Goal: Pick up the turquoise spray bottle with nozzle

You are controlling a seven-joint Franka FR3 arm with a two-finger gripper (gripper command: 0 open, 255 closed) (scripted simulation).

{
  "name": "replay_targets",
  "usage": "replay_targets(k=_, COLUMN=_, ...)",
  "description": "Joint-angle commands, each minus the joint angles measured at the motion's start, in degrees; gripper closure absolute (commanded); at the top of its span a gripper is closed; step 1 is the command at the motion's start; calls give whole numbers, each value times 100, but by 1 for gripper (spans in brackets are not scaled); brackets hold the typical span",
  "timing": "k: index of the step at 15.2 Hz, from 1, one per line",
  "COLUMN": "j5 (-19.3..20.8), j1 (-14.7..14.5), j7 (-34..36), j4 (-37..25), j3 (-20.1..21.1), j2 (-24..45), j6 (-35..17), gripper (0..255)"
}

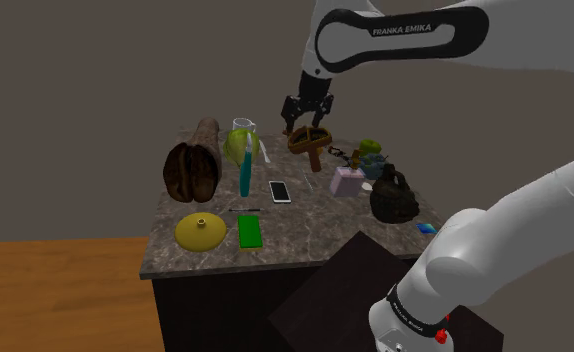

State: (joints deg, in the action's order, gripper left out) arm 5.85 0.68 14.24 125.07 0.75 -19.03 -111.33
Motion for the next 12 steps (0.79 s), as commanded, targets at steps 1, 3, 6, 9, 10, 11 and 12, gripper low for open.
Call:
replay_targets(k=1, j5=15, j1=-6, j7=126, j4=-199, j3=46, j2=453, j6=-214, gripper=0)
replay_targets(k=3, j5=38, j1=-8, j7=230, j4=-441, j3=77, j2=890, j6=-370, gripper=0)
replay_targets(k=6, j5=81, j1=-17, j7=382, j4=-861, j3=112, j2=1553, j6=-556, gripper=0)
replay_targets(k=9, j5=129, j1=-35, j7=523, j4=-1351, j3=132, j2=2225, j6=-681, gripper=0)
replay_targets(k=10, j5=145, j1=-42, j7=568, j4=-1531, j3=137, j2=2452, j6=-709, gripper=0)
replay_targets(k=11, j5=160, j1=-50, j7=610, j4=-1719, j3=139, j2=2680, j6=-730, gripper=0)
replay_targets(k=12, j5=175, j1=-60, j7=651, j4=-1916, j3=140, j2=2909, j6=-744, gripper=0)
